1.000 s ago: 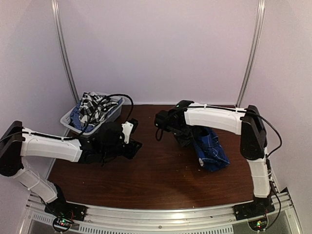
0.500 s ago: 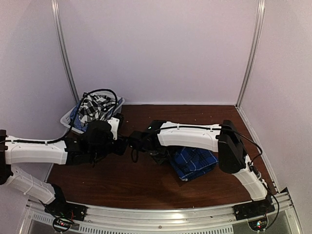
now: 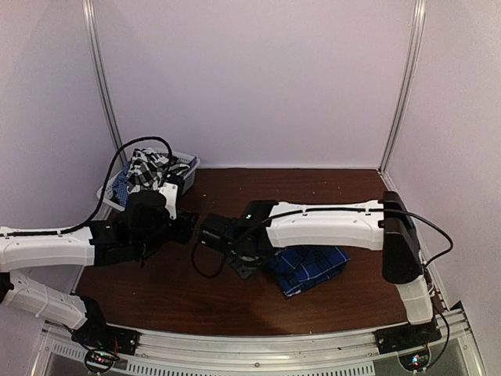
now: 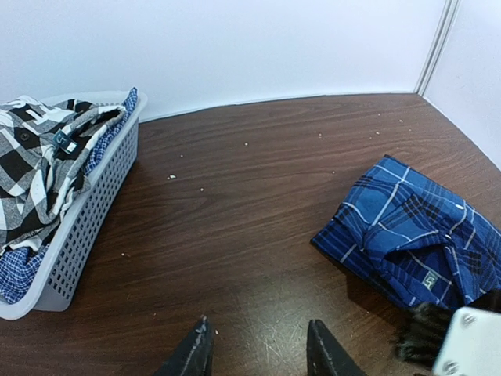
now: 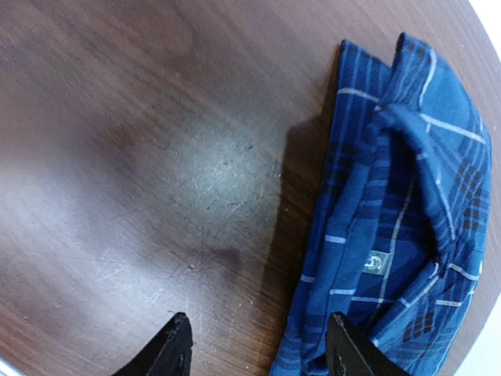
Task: Fold and stack the long sleeve shirts
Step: Turn over the square-folded shirt at the center of the board, then adjust the square-folded shirt at the center of the board.
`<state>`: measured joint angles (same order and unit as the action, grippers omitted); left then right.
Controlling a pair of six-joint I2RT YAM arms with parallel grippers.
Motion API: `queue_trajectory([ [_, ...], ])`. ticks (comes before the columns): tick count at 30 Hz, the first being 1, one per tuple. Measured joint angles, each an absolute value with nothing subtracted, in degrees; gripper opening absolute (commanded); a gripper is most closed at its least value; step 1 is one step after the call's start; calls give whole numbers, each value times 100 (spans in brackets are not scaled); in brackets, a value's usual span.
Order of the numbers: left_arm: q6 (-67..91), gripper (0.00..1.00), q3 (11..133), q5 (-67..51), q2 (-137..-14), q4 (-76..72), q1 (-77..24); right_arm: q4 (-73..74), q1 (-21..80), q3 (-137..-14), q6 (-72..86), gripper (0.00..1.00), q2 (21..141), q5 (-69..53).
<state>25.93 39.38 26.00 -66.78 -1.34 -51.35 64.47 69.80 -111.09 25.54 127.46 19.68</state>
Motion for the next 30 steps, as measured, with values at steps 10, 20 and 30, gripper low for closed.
queue_trajectory([
  [10,2812,81,3653,2375,-6582,-242,-5105,4792,5964,-9192,2386,71,10669,1599],
  [20,3282,94,3474,1125,-7168,-1127,-5094,3201,3942,-6700,2117,83,9524,357],
  [30,3905,94,3695,-178,-8726,-2102,-5094,2058,2910,-5216,2110,82,8912,-812],
])
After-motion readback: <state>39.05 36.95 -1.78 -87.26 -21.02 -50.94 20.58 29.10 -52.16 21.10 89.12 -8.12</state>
